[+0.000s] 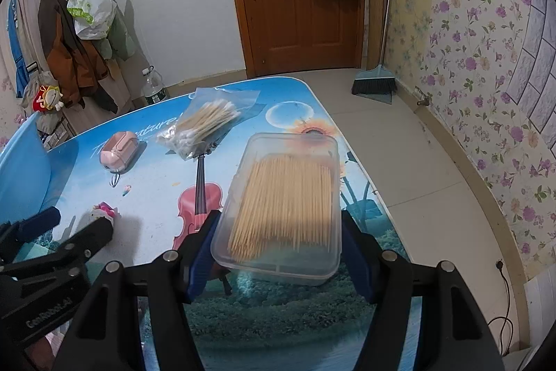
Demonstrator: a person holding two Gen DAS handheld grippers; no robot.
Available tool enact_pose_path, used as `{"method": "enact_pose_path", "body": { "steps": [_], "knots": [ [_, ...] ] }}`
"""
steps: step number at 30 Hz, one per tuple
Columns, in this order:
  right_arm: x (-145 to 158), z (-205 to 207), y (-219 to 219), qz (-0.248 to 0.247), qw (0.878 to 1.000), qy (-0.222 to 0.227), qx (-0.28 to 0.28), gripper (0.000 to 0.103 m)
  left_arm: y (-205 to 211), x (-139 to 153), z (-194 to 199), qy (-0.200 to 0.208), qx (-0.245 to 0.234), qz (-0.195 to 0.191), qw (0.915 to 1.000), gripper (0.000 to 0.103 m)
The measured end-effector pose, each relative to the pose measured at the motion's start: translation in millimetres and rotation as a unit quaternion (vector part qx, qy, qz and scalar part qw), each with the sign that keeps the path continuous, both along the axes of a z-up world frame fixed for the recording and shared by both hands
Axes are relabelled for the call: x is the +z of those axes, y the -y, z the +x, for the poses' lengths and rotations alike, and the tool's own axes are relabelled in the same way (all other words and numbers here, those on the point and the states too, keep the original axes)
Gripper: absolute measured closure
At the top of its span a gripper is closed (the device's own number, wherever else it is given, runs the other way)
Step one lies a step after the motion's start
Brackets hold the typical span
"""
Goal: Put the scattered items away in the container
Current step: 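Move the right gripper to the clear box of wooden sticks and grasp it, then lift the stick box with the right gripper while the left gripper grasps the Hello Kitty figure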
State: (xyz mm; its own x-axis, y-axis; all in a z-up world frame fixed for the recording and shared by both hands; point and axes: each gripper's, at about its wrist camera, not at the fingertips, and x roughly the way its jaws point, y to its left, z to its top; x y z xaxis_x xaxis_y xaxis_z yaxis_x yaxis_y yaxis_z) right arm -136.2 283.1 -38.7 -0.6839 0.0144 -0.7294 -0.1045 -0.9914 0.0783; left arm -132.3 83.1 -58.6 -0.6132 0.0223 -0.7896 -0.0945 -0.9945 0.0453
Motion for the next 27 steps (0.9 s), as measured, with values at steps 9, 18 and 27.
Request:
{"method": "enact_pose_path", "body": {
  "steps": [9,18,27],
  "knots": [
    [0.6,-2.0,1.5,0.008,1.000,0.000,0.000,0.036,-2.1,-4.0,-5.3,0.009,0.005,0.012,0.9999,0.037],
    [-0.3,-2.0,3.0,0.013,1.000,0.000,-0.002,0.036,-7.5,-1.6,-4.3,0.005,-0.010,0.009,0.9999,0.063],
    [-0.4,-2.6,2.9,0.013,1.000,0.000,-0.002,0.036,-6.3,-1.3,-2.7,0.003,-0.016,0.015,0.9998,0.079]
  ]
}}
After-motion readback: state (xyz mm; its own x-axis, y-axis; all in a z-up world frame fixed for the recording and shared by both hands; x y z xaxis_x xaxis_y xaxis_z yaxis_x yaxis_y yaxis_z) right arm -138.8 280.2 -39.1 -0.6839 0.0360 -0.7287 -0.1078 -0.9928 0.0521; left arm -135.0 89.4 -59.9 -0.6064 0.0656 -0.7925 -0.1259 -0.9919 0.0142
